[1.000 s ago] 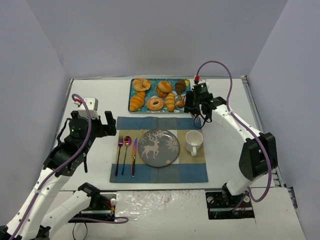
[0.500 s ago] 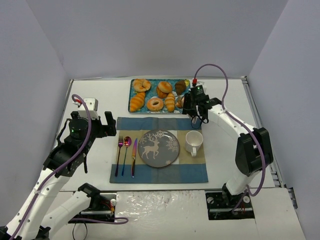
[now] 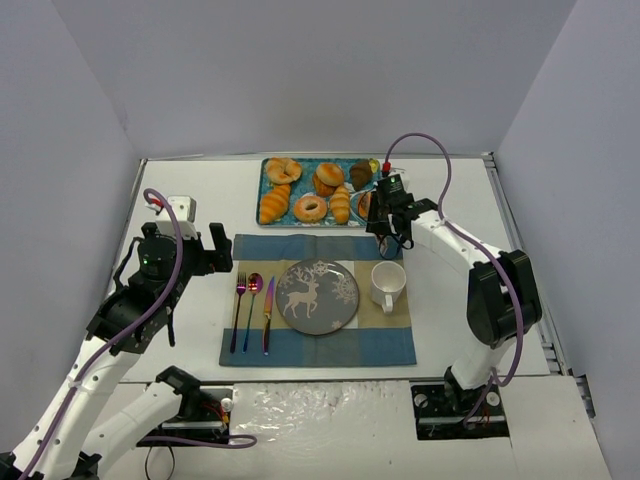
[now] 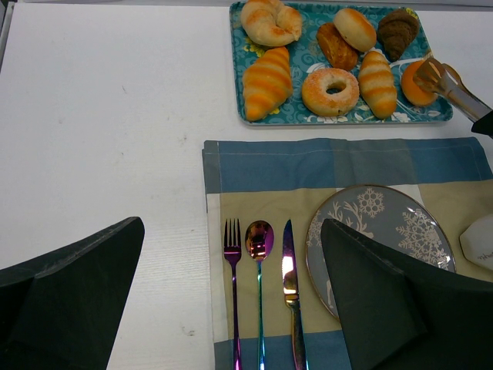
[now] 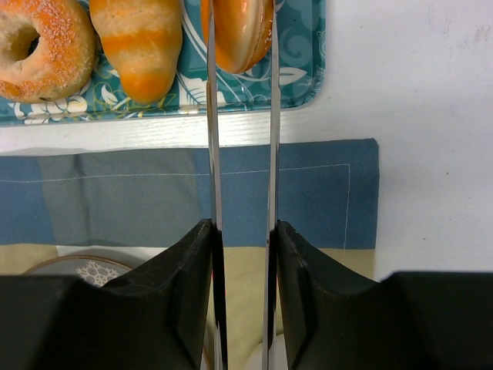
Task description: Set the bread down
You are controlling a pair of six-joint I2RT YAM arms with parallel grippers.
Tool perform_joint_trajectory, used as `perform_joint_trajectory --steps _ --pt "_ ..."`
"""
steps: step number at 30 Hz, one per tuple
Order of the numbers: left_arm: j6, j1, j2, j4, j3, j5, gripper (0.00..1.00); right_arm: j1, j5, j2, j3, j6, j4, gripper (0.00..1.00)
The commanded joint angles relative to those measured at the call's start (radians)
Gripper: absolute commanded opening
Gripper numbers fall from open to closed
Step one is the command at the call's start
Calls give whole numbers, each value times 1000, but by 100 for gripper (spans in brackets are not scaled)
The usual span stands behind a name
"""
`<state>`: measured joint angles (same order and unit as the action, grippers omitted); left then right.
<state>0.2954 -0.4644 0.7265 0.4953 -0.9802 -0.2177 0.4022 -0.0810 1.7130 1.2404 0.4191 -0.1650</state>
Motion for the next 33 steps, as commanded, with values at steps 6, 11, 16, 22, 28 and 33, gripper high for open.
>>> perform_joint_trajectory --steps 6,11,16,22,28,33 --pt "-9 -4 4 -55 -29 -8 97 11 10 -51 2 0 48 12" --pt "-9 -5 7 -55 -29 -6 97 12 18 -103 15 -3 27 11" --pt "-9 -3 7 -55 -29 -8 97 12 38 -153 33 -14 -10 11" --pt "-9 -5 10 -55 -29 -9 97 18 69 -210 53 -23 -53 10" --pt "-9 -5 11 -54 -29 -9 97 55 142 -283 75 -25 -112 10" --pt "-9 -5 13 -52 -31 -11 97 102 202 -330 78 -16 -162 10"
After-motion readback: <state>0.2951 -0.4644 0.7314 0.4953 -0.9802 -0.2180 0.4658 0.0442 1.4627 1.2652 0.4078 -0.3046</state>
